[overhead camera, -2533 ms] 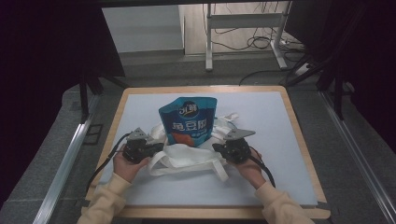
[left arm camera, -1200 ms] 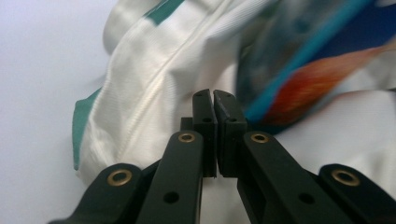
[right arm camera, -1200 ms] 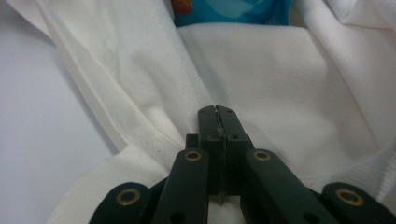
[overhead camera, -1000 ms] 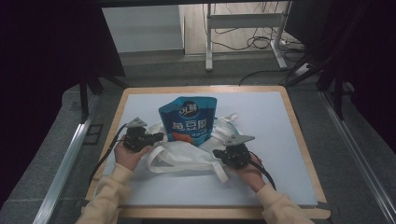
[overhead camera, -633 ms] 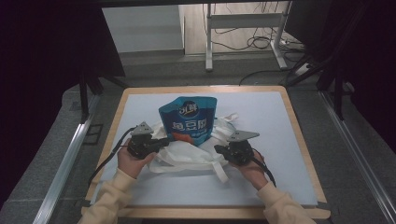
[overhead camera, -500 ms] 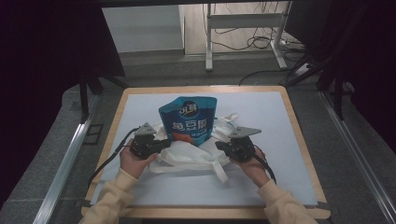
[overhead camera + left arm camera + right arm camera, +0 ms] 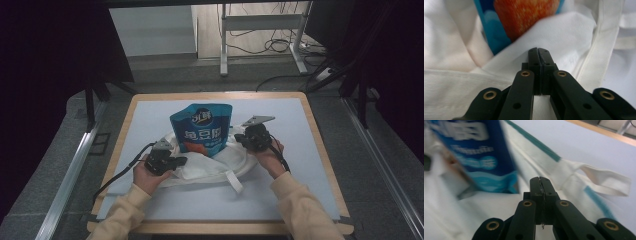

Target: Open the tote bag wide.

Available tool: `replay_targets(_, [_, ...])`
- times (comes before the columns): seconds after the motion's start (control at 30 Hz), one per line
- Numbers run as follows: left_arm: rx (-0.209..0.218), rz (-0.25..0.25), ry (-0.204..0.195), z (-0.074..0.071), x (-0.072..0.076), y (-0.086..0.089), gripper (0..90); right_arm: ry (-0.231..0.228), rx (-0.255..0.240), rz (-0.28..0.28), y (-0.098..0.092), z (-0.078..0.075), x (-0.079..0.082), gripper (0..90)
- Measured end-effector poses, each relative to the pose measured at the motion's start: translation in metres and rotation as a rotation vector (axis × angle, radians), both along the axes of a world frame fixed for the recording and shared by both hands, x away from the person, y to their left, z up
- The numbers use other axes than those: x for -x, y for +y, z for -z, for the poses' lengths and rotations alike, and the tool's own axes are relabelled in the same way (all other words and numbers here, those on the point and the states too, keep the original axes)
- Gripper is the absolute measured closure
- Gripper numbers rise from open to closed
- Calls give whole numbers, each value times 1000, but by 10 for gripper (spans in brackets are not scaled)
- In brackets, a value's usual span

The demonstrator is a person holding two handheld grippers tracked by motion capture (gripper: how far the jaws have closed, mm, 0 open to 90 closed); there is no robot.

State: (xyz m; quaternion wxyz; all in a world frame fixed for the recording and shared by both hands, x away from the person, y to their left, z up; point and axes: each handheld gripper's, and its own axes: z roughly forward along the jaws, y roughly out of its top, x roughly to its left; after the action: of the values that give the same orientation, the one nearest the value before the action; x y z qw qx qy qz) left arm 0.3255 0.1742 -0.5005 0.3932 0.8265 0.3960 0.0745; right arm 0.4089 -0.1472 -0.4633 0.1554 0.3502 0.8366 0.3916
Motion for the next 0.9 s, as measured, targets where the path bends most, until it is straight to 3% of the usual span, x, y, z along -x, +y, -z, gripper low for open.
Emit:
replay_targets(0.1, [4, 11, 23, 7, 2, 1, 900, 34, 15, 55, -9, 9, -12, 889])
replay_targets(0.2, [10, 8, 25, 9, 3, 1, 900, 36, 5, 82, -18, 12, -19, 890])
replay_targets(0.3, [6, 10, 21, 10, 4, 0, 900, 66, -34, 90, -23, 15, -24, 890])
replay_targets(0.47, [-2, 17, 25, 13, 6, 0, 900, 53, -10, 96, -21, 17, -25, 890])
replay_targets(0.53, [-4, 17, 24, 14, 7, 0, 900, 74, -20, 110, -22, 20, -28, 891])
replay_targets(0.67, [-3, 16, 23, 14, 6, 0, 900, 73, -32, 109, -23, 22, -29, 890])
replay_targets(0.77, [8, 8, -21, 12, 9, 0, 900, 58, -39, 100, -23, 20, -26, 890])
replay_targets(0.8, [30, 1, -55, 6, 11, 2, 900, 43, -53, 96, -24, 16, -21, 889])
replay_targets(0.9, [66, -4, -86, -2, 13, 4, 900, 10, -85, 82, -26, 5, -10, 889])
